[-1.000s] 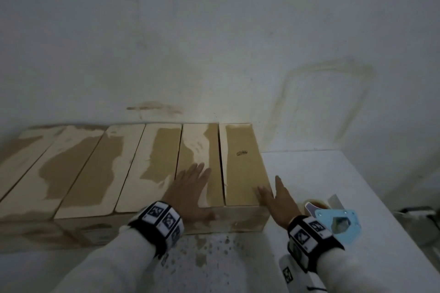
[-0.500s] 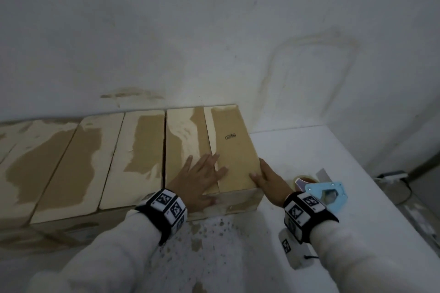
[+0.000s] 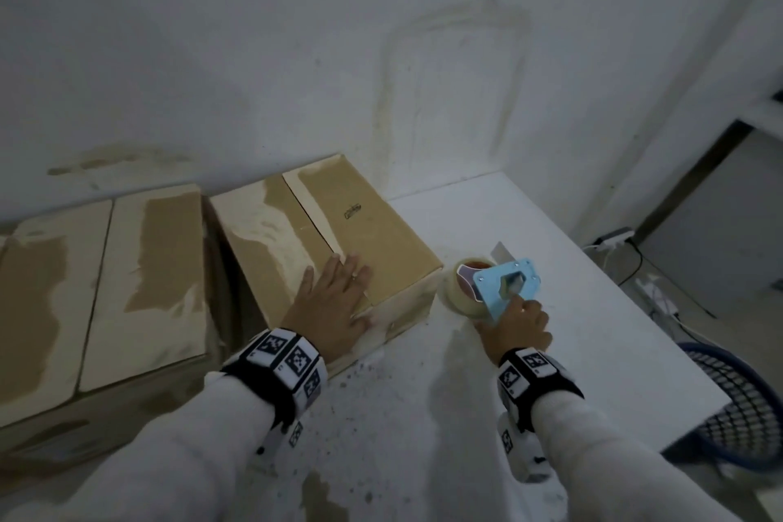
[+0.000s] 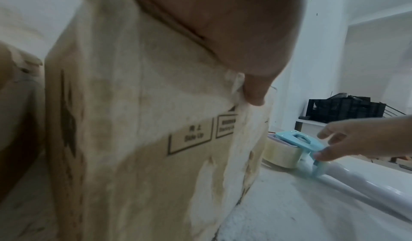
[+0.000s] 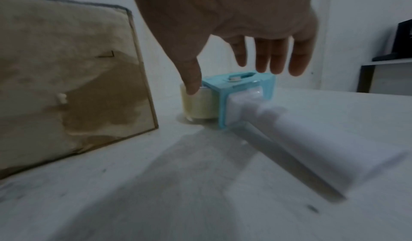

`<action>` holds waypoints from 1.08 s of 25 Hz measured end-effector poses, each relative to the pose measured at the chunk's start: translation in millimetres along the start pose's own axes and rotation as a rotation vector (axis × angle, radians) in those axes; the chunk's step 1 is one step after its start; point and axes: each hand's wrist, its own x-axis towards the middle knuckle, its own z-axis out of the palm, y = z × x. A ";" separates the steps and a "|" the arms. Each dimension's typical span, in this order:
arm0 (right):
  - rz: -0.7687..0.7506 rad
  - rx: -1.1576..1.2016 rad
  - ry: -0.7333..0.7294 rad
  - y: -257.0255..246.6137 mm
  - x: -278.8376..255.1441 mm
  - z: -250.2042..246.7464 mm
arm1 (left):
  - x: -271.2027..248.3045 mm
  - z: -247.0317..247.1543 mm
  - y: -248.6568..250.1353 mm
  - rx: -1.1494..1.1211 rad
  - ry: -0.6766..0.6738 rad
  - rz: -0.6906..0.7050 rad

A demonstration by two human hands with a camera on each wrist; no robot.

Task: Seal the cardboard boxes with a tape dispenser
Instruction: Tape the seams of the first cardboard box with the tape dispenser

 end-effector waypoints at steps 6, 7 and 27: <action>0.217 0.087 -0.067 23.4 25.2 28.4 | 9.0 1.5 30.2 -0.011 0.022 -0.073; 0.220 0.121 -0.045 24.4 31.2 30.9 | 10.1 1.4 35.0 -0.017 0.018 -0.091; -0.487 0.897 -0.389 -10.6 70.6 -140.9 | 69.6 -13.5 180.9 -0.228 -0.035 -0.454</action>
